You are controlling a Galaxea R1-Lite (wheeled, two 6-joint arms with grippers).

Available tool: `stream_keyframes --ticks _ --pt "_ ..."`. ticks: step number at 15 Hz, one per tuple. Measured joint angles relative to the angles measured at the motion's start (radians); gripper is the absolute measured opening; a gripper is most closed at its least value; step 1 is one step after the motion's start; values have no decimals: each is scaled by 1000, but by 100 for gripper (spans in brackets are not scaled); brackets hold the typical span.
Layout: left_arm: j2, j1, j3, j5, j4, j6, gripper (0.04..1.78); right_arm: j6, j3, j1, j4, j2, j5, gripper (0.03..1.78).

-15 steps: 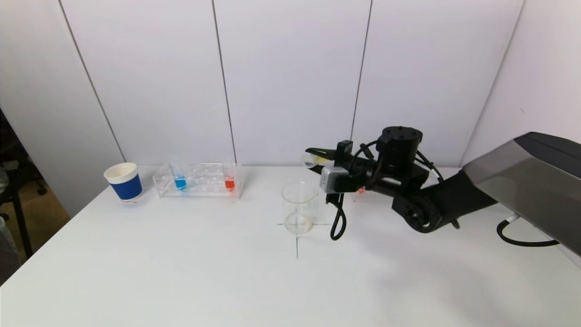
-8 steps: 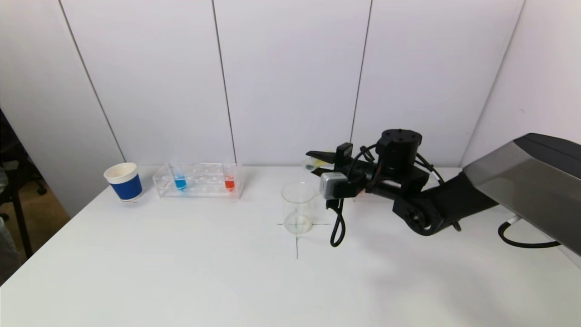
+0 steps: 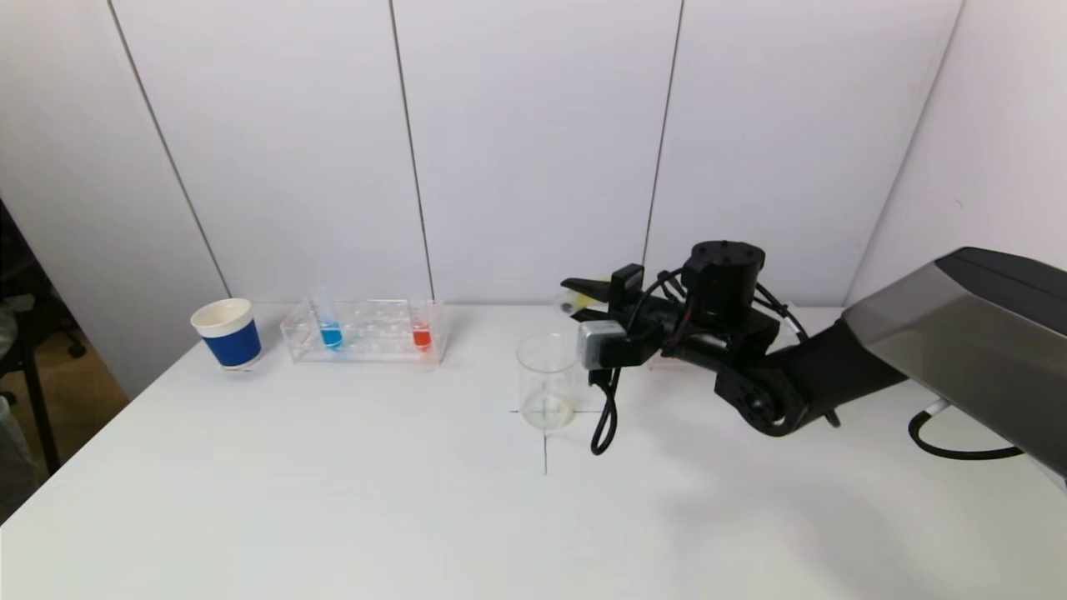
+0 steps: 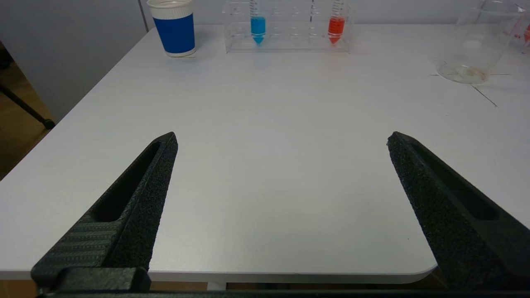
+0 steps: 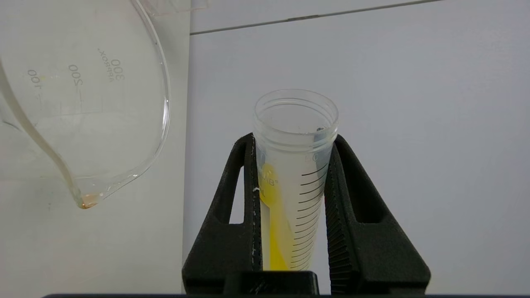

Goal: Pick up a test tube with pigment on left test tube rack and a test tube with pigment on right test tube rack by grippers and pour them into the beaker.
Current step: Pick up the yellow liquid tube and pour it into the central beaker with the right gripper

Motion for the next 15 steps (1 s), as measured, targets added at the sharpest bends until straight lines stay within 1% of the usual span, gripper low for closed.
stream_keyframes --ticks 3,5,7,9,15 --pt "0 0 0 0 0 0 177 -22 -3 10 12 0 -19 49" --pt "0 0 0 -1 0 0 177 -43 -4 13 24 -4 -43 49" --pt "0 0 0 -1 0 0 177 -60 -5 17 33 -9 -51 49" --pt "0 0 0 0 0 0 177 -80 -7 20 35 -11 -71 49" --pt "0 0 0 0 0 0 177 -111 -8 27 36 -13 -93 49"
